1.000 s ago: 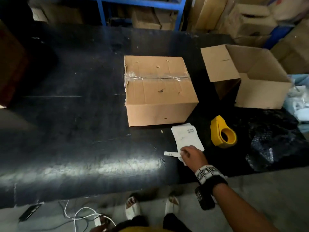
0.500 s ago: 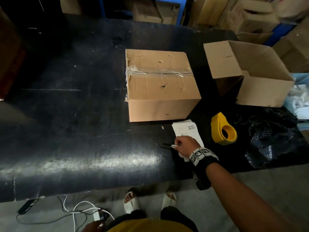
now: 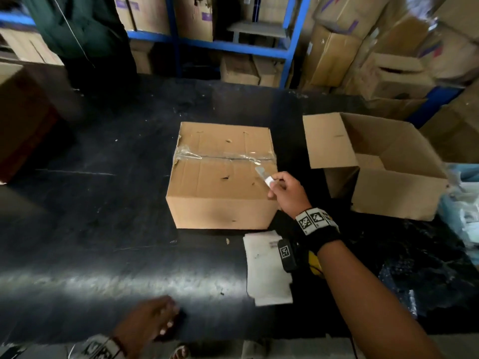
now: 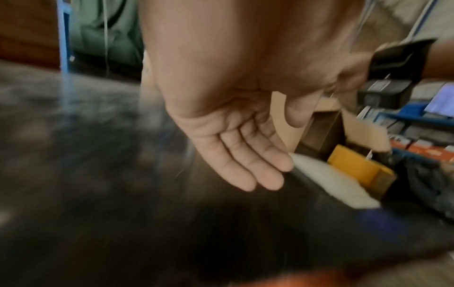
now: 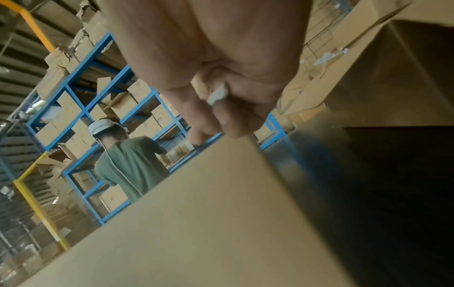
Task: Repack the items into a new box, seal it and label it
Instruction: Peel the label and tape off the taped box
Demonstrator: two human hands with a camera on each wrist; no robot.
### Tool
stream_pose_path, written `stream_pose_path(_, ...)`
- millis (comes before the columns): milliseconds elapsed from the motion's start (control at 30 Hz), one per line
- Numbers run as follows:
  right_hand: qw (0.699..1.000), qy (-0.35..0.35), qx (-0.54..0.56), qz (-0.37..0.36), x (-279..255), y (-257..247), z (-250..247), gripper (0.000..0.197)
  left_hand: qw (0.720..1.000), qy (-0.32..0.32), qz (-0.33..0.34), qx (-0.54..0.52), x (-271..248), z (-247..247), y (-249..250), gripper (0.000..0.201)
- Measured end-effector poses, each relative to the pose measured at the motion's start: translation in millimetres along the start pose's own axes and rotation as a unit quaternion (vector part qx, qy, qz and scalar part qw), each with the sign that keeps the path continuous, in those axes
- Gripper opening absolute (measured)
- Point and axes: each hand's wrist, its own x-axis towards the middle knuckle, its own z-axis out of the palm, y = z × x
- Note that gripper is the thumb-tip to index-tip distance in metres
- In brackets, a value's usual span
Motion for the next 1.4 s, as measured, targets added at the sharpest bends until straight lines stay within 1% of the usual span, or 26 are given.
stream_pose_path(33,1.0,0.004,-0.004,-0.005,13,1,-9,0.007,0.998,0.03,0.058,-0.013,14,-7,39,0.016)
stream_pose_path(67,1.0,0.008,-0.01,-0.009,26,2,-16,0.005,0.993,0.065,0.101,-0.018,26,-14,75,0.015)
stream_pose_path(100,1.0,0.01,-0.017,-0.013,39,3,-24,0.006,0.987,0.1,0.123,-0.028,43,-17,101,0.011)
stream_pose_path(133,1.0,0.011,-0.022,-0.013,53,5,-30,0.006,0.981,0.128,0.146,-0.029,59,-20,127,0.016)
stream_pose_path(200,1.0,0.002,-0.029,-0.006,77,8,-39,0.008,0.957,0.192,0.215,-0.025,95,-25,181,0.032)
stream_pose_path(267,0.999,-0.012,-0.041,0.003,97,10,-46,0.012,0.935,0.248,0.254,0.027,130,-29,231,0.041)
stream_pose_path(300,0.999,-0.018,-0.046,0.008,104,11,-49,0.013,0.928,0.264,0.253,0.065,147,-27,248,0.046)
stream_pose_path(333,0.998,-0.022,-0.05,0.01,110,11,-50,0.014,0.931,0.265,0.228,0.106,161,-23,264,0.053)
stream_pose_path(400,0.998,-0.029,-0.057,0.015,119,12,-51,0.015,0.943,0.229,0.147,0.191,181,-13,285,0.07)
stream_pose_path(433,0.997,-0.03,-0.062,0.017,123,13,-51,0.015,0.944,0.211,0.118,0.224,189,-7,290,0.077)
stream_pose_path(467,0.997,-0.03,-0.068,0.016,127,13,-51,0.015,0.941,0.202,0.103,0.25,194,-1,294,0.081)
stream_pose_path(533,0.996,-0.029,-0.081,0.014,133,13,-50,0.017,0.933,0.195,0.095,0.288,199,6,294,0.084)
stream_pose_path(633,0.995,-0.035,-0.092,0.021,139,14,-50,0.02,0.93,0.168,0.12,0.305,204,-4,286,0.084)
stream_pose_path(800,0.994,-0.053,-0.088,0.032,136,11,-42,0.024,0.938,0.099,0.176,0.282,211,-61,254,0.087)
stream_pose_path(867,0.995,-0.058,-0.082,0.027,132,9,-35,0.024,0.938,0.088,0.194,0.272,213,-85,236,0.084)
stream_pose_path(967,0.995,-0.06,-0.076,0.017,124,3,-23,0.024,0.933,0.102,0.222,0.266,212,-108,222,0.081)
stream_pose_path(1067,0.996,-0.048,-0.071,0.024,118,-5,-15,0.024,0.919,0.137,0.235,0.285,216,-112,217,0.08)
stream_pose_path(1133,0.996,-0.039,-0.069,0.036,117,-9,-13,0.023,0.915,0.129,0.217,0.315,222,-110,212,0.084)
stream_pose_path(1233,0.995,-0.046,-0.081,0.042,114,-14,-10,0.021,0.903,0.112,0.192,0.367,229,-104,207,0.079)
stream_pose_path(1300,0.994,-0.051,-0.094,0.037,111,-16,-6,0.02,0.9,0.118,0.193,0.373,229,-102,207,0.078)
stream_pose_path(1400,0.993,-0.039,-0.108,0.034,109,-19,2,0.017,0.901,0.128,0.199,0.364,228,-102,207,0.079)
